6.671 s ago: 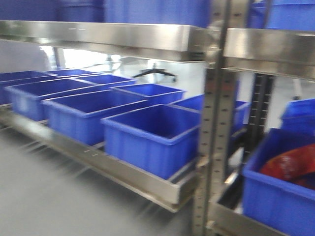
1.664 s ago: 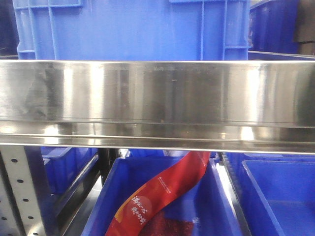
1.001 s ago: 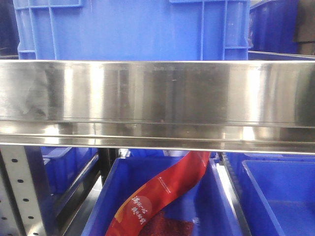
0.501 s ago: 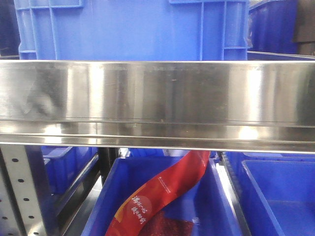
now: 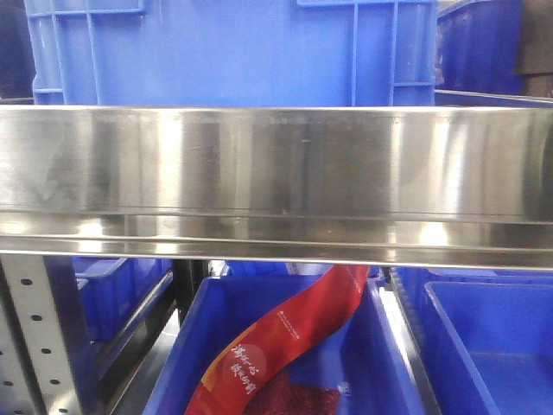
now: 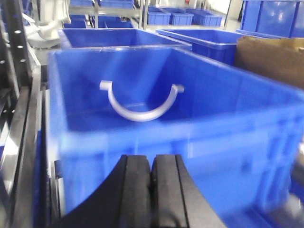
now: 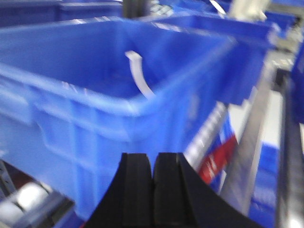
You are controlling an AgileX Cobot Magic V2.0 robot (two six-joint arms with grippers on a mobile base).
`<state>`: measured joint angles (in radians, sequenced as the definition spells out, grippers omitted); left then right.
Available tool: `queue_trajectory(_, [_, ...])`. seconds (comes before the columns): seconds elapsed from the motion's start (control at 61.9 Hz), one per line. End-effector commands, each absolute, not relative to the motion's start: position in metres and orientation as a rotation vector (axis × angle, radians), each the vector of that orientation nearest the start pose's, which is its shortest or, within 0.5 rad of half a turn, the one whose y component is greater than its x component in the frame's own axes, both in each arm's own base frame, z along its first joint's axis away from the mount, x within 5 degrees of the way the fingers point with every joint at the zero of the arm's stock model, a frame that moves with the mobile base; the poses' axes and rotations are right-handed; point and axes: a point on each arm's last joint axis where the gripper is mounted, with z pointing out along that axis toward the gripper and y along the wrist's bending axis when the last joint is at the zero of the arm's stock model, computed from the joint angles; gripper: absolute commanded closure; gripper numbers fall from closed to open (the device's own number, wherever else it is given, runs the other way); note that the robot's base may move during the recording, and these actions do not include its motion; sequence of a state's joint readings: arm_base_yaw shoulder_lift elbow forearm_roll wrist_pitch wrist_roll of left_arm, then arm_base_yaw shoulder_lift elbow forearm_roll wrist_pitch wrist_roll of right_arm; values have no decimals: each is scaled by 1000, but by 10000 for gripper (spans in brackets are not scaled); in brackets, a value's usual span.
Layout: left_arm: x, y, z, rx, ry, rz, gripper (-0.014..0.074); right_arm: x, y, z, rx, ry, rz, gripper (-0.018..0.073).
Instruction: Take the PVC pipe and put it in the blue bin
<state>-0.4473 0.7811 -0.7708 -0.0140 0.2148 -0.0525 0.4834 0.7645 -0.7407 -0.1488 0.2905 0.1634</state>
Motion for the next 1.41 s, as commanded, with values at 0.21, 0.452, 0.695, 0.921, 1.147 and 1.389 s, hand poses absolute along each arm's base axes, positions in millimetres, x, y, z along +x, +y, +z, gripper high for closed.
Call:
queue_trajectory(0.21, [100, -49, 354, 306, 1579, -410, 707, 104, 46, 376, -307, 1594, 342, 727])
queue_trajectory(0.452, [89, -43, 359, 298, 1528, -416, 707, 96, 42, 380, -300, 1561, 347, 727])
queue_trajectory(0.695, [89, -43, 359, 298, 1526, -416, 707, 96, 43, 380, -300, 1557, 348, 727])
queue_trajectory(0.921, [89, -43, 359, 298, 1526, -416, 707, 96, 43, 380, -300, 1557, 348, 727])
queue_trajectory(1.147, [89, -43, 359, 298, 1526, -416, 707, 93, 41, 378, -306, 1559, 340, 727])
queue_trajectory(1.389, [89, -43, 359, 298, 1526, -416, 707, 76, 24, 337, -266, 1532, 213, 727])
